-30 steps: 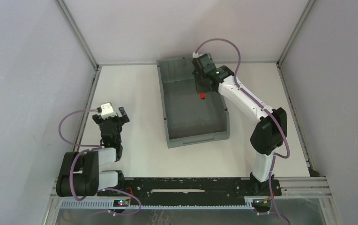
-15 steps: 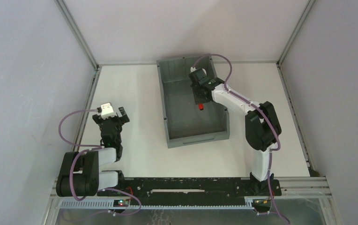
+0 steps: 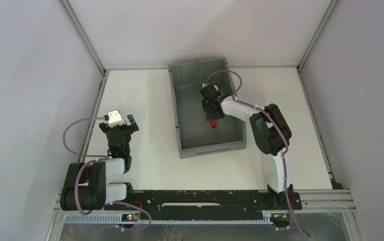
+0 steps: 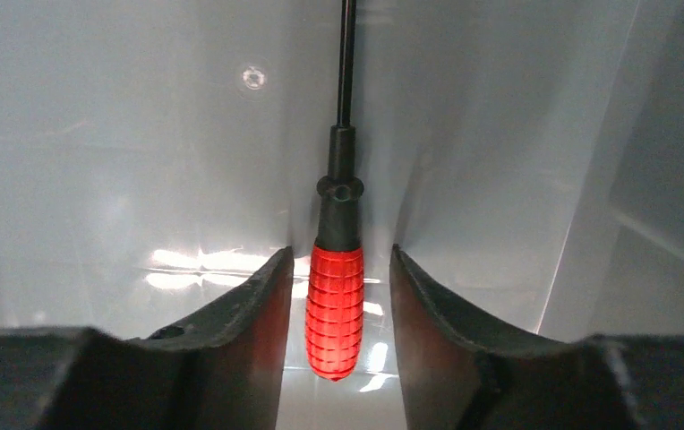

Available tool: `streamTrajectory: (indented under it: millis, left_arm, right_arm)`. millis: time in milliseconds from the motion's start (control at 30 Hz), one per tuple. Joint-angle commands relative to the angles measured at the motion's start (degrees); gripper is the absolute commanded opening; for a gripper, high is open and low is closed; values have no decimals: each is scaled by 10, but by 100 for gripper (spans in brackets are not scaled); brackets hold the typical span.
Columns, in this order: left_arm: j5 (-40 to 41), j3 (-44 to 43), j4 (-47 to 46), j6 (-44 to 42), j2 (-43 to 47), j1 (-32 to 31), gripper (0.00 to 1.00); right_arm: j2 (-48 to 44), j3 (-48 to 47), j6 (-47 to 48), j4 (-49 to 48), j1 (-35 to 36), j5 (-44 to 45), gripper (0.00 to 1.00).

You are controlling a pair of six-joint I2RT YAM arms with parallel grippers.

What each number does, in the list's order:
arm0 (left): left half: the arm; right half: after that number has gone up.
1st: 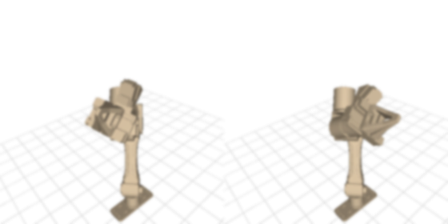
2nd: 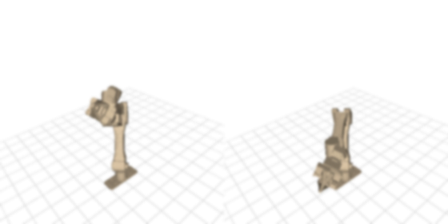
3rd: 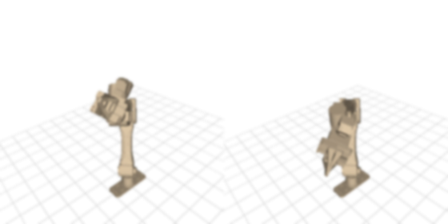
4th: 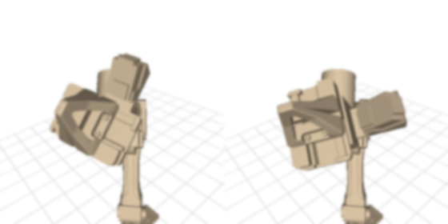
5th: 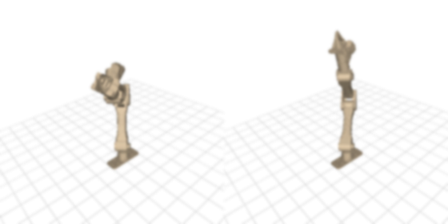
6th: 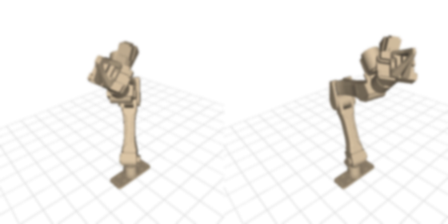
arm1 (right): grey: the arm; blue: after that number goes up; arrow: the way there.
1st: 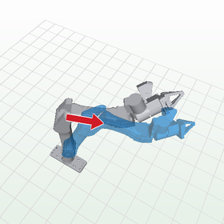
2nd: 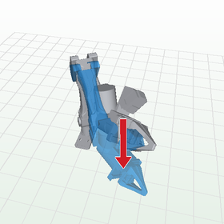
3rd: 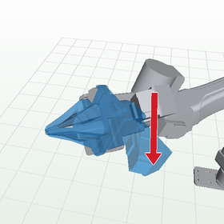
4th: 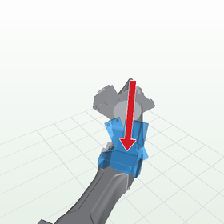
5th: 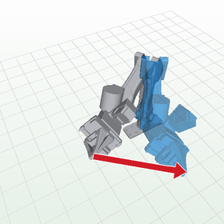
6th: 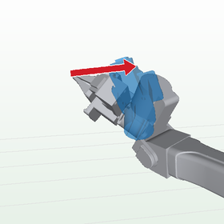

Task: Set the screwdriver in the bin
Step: Place the screwdriver in the bin, then reset both arms

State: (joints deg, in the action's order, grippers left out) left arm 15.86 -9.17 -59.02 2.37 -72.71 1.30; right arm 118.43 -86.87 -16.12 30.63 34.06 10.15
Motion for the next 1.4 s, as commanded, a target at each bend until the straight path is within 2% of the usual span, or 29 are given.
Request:
streamTrajectory:
  millis: [0, 100, 300, 600, 767, 1067, 1367]
  left_arm:
    - [-2, -19, -15, -10, 5, 2, 100]
    - [-3, -19, -15, -10, 5, 3, 100]
    - [-3, -20, -15, -10, 5, 2, 100]
    - [-3, -20, -15, -10, 4, 3, 100]
    - [-3, -19, -15, -10, 5, 3, 100]
    - [-3, -19, -15, -11, 5, 3, 100]
    - [-3, -19, -15, -10, 5, 2, 100]
  right_arm:
    - [-10, 2, -10, -23, 5, 4, 57]
    - [-20, 5, -7, -24, 6, 5, 75]
    - [-35, 5, -4, -23, 9, 8, 99]
    - [-55, -13, -5, 0, 19, 17, 100]
    - [-71, -62, 2, 46, 21, 22, 100]
    - [-105, -205, 18, 145, 23, 30, 100]
    - [-94, -415, 43, 259, 24, 45, 100]
